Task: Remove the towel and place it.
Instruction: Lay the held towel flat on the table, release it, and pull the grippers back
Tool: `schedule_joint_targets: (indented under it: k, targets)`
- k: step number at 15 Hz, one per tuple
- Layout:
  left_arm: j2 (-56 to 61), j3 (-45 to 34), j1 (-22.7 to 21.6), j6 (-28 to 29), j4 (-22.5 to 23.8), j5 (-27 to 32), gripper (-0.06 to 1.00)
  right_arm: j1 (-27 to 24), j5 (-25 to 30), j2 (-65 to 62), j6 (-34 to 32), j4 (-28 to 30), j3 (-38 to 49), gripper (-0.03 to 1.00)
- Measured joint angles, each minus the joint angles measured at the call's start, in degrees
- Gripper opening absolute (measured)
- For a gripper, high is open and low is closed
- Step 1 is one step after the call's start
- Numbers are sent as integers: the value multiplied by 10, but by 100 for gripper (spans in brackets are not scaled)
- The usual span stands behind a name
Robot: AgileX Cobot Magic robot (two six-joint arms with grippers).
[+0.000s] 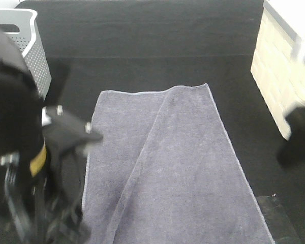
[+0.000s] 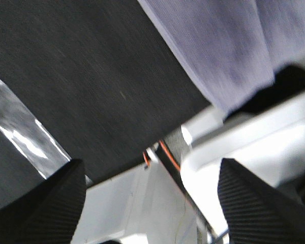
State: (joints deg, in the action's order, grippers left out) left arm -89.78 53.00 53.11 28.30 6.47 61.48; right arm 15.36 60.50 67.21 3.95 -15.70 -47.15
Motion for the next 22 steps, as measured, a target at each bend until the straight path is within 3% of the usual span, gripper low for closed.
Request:
schedule_joint_targets:
  k: [3, 7, 10, 17, 22]
  targets:
    - [0, 44, -85, -7, 25, -85, 70, 0, -54, 23, 0, 0, -72, 41]
    - [-8, 77, -203, -43, 26, -215, 70, 0, -61, 115, 0, 0, -168, 46]
    - [-57, 115, -265, -63, 27, -254, 70, 0, -68, 197, 4, 0, -241, 46]
    - [-251, 296, -292, -93, 23, -273, 70, 0, -69, 419, 22, 28, -450, 51]
    - [-296, 337, -301, -97, 10, -272, 70, 0, -108, 563, 30, 61, -574, 51]
